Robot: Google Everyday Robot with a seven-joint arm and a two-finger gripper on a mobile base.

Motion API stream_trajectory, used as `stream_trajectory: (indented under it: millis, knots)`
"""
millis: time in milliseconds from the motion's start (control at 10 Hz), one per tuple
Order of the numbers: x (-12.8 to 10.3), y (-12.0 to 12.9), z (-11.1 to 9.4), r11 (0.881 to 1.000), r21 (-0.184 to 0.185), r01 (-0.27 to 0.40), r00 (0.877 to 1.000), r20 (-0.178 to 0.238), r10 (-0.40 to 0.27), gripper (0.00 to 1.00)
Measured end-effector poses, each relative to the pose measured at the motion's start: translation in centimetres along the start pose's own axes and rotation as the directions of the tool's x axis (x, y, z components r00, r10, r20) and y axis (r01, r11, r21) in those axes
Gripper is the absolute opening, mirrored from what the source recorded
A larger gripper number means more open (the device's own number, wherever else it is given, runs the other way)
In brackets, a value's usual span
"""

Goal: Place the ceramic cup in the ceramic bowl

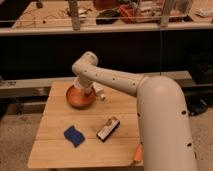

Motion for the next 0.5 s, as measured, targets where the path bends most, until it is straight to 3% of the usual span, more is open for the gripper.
stream_trajectory:
  millis: [500]
  knots:
    - [-0.34, -0.21, 0.39, 1.000, 0.001, 0.009, 1.000, -0.002, -0.009, 0.01]
